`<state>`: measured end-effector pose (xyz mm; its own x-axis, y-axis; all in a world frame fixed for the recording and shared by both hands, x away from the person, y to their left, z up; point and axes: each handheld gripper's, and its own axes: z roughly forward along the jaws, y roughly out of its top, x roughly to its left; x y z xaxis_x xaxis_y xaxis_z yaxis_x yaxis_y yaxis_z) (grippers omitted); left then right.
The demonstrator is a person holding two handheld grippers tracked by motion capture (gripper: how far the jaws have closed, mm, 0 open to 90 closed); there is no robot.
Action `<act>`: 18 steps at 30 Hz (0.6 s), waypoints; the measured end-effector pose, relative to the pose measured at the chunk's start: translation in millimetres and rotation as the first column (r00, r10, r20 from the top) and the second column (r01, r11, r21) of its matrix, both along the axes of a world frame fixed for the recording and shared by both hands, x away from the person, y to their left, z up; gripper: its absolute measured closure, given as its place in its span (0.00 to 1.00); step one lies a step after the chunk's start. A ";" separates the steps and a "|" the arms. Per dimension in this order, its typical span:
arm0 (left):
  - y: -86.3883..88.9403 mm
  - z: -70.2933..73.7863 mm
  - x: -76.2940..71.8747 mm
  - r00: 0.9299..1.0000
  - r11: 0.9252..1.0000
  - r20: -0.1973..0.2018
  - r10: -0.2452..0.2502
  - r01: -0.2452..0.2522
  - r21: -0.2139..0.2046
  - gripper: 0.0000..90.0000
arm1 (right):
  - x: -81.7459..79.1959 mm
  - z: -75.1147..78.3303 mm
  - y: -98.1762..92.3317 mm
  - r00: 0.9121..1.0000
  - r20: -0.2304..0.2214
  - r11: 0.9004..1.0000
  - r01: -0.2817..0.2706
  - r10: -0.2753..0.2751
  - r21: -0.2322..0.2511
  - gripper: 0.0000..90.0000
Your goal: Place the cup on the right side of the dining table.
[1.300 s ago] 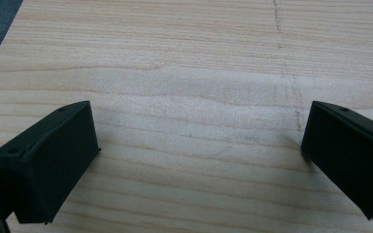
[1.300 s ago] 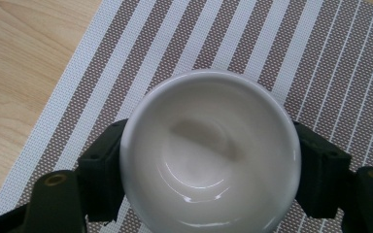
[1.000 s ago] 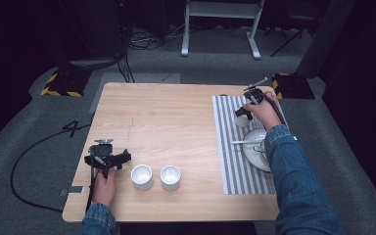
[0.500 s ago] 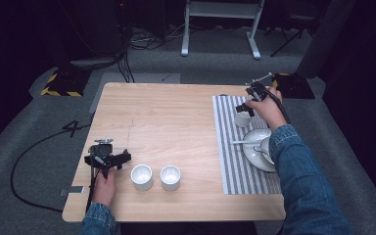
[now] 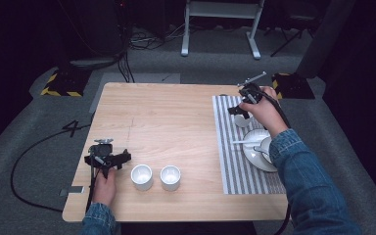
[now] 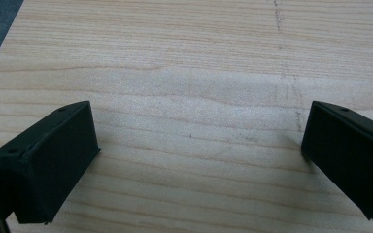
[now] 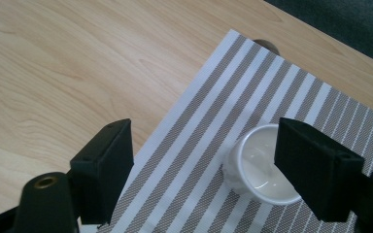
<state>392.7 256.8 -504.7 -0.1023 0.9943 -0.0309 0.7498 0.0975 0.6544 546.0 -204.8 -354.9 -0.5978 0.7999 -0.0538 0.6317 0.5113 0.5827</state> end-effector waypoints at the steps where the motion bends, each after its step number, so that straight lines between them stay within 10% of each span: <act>1: 0.0 0.0 0.0 1.000 1.000 0.000 0.000 0.000 0.000 0.00 | -2.6 0.7 1.8 1.000 0.002 1.000 -0.007 0.007 0.003 0.25; 18: 0.0 0.0 0.0 1.000 1.000 0.000 0.000 0.000 0.000 0.00 | -48.2 6.2 32.9 0.990 0.024 0.989 -0.143 0.142 0.040 0.25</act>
<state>392.7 256.8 -504.7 -0.1024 0.9943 -0.0311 0.7501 0.0977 0.6541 497.8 -171.9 -348.6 -0.7046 0.7087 -0.0360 0.5418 0.5701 0.6176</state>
